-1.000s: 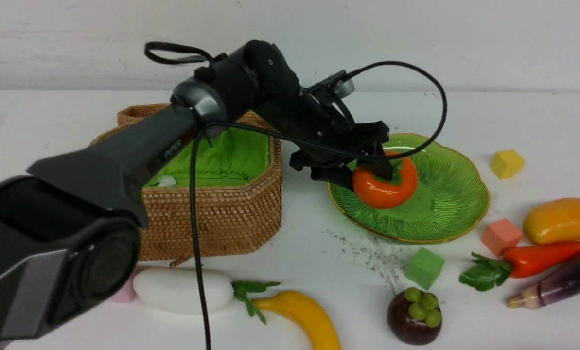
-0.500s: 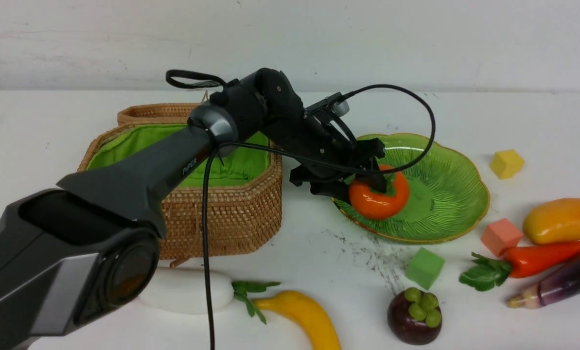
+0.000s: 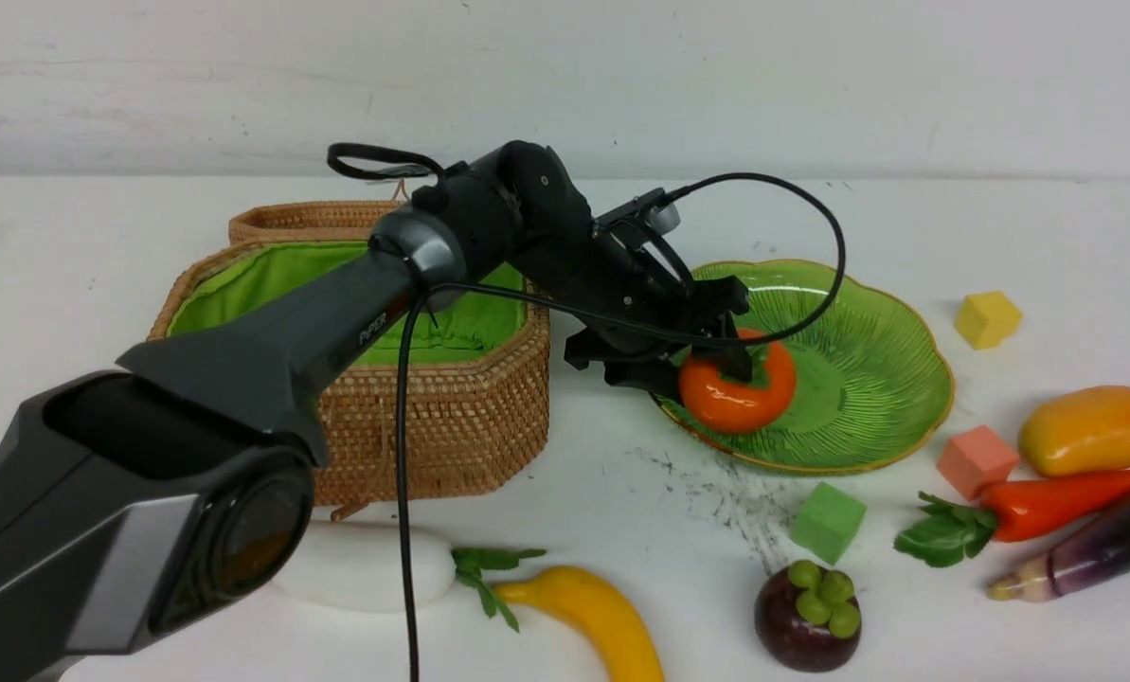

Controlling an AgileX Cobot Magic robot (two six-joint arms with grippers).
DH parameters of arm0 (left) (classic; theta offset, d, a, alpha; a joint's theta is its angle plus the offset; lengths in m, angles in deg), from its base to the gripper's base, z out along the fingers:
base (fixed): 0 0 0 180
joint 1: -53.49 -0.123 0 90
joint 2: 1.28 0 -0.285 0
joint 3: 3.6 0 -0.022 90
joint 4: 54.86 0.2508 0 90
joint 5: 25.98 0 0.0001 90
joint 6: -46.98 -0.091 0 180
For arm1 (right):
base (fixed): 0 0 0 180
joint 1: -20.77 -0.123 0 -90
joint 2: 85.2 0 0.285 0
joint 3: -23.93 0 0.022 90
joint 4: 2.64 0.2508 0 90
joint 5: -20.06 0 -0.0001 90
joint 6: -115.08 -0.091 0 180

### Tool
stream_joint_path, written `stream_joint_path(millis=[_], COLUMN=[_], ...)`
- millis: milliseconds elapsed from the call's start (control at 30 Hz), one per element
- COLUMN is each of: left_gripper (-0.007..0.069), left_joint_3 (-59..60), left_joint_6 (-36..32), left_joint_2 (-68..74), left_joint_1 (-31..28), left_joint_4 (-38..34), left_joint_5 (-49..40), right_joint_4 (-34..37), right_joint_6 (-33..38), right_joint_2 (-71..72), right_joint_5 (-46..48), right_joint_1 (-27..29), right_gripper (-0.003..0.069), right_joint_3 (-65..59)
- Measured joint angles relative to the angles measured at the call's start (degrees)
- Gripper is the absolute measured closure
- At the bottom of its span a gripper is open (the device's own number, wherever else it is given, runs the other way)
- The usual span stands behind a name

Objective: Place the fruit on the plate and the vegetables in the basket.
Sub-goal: Grab a tomato with your left arm and place it on the plate on the right.

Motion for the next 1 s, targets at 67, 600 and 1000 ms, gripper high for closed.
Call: stream_joint_path(millis=[67, 600, 1000], left_gripper=[0.0139, 0.0027, 0.003], left_joint_3=[0.0, -0.3, -0.3], left_joint_6=[0.5, 4.1, 7.4], left_joint_2=[0.0, -0.1, -4.9], left_joint_1=[0.0, 0.0, 0.1], left_joint_4=[0.0, 1.5, 7.6], left_joint_5=[0.0, -0.2, -6.9], right_joint_4=[0.0, 0.0, 0.0], right_joint_6=[0.0, 0.0, 0.0], right_joint_2=[0.0, 0.0, 0.0], right_joint_5=[0.0, 0.0, 0.0], right_joint_1=[0.0, 0.0, 0.0], right_gripper=[0.0416, 0.0416, 0.0416], right_joint_3=[0.0, 0.0, 0.0])
